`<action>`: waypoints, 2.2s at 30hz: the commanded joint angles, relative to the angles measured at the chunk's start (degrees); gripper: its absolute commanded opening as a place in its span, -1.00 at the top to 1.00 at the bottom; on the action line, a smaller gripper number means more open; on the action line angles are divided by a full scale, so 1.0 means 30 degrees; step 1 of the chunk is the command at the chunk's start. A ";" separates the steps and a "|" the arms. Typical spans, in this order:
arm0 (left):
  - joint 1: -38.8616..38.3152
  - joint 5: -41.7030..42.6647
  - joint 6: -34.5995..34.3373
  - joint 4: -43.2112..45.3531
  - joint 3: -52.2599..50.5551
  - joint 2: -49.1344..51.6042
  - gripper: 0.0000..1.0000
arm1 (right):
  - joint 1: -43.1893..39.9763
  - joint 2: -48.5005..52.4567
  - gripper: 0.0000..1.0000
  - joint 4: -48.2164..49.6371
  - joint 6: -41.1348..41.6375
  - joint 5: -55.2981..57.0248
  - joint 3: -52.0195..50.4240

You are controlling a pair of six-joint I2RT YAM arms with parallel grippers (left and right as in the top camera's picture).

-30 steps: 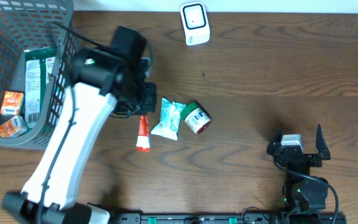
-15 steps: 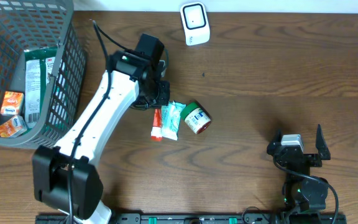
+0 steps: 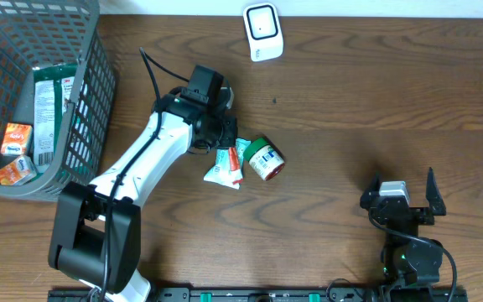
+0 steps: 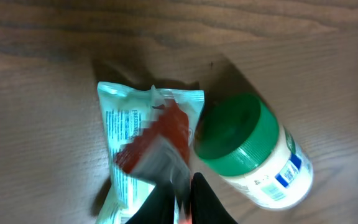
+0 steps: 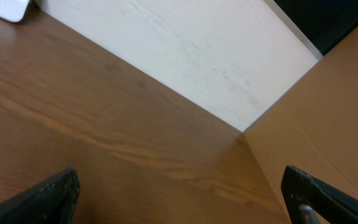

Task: Scan the item barcode
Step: 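Carry the red packet out and set it beside the jar, then release the packet and return the left gripper to the basket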

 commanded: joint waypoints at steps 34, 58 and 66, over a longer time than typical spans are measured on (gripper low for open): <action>0.7111 -0.8371 -0.0102 -1.2422 1.7792 -0.2441 -0.45 | 0.0131 -0.0073 -0.99 -0.0073 -0.0131 0.0182 -0.0007; 1.6859 -0.3242 0.6222 -1.1672 1.7311 0.5282 -0.96 | 0.0131 -0.0073 -0.99 -0.0073 -0.0131 0.0182 -0.0007; 1.6990 -0.4189 0.6776 -1.1650 1.7311 0.8080 -0.96 | 0.0131 -0.0073 -0.99 -0.0073 -0.0131 0.0182 -0.0007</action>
